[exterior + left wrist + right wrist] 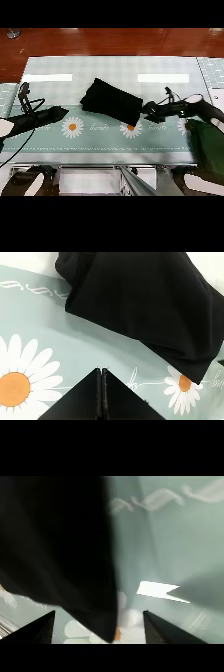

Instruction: Fold the shirts.

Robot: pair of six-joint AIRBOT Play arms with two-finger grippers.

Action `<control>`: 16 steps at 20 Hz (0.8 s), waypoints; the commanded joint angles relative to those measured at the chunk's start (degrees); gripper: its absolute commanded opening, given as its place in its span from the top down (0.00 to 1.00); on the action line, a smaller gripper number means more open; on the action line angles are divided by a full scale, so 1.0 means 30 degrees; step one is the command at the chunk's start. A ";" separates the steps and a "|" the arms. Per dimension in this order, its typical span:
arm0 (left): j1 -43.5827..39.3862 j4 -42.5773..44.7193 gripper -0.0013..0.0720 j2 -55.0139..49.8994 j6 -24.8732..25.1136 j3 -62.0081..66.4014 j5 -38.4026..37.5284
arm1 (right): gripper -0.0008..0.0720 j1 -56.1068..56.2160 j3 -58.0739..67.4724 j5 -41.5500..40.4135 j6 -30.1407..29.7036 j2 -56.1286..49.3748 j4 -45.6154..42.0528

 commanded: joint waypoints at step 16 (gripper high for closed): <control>-0.0007 -0.0510 0.94 -0.0036 0.0036 0.0000 0.0342 | 0.96 0.2288 2.6345 0.9442 0.5617 -0.4146 -0.9122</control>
